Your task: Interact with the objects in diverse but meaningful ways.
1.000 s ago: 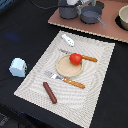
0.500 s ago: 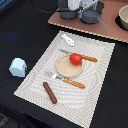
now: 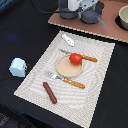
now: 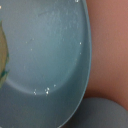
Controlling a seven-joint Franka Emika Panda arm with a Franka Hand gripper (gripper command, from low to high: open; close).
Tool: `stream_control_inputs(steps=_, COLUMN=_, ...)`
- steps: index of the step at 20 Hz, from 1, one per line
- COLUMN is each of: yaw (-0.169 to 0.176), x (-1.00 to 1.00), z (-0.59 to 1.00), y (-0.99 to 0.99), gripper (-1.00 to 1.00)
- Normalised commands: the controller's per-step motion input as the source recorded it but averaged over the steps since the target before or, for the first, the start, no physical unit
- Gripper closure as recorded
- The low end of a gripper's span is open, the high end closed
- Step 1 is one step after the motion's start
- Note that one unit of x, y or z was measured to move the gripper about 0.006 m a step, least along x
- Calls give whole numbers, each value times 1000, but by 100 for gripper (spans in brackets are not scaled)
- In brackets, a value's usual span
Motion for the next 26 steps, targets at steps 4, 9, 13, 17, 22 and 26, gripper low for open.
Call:
stream_control_inputs(steps=4, yaw=0, x=116, z=-276, y=123, gripper=-100)
stream_control_inputs(steps=9, yaw=0, x=78, z=-126, y=138, gripper=-100)
stream_control_inputs(steps=13, yaw=0, x=166, z=23, y=158, gripper=-100)
stream_control_inputs(steps=17, yaw=0, x=122, z=35, y=169, gripper=100)
stream_control_inputs(steps=22, yaw=0, x=113, z=1, y=157, gripper=100)
stream_control_inputs(steps=26, yaw=0, x=114, z=0, y=157, gripper=100)
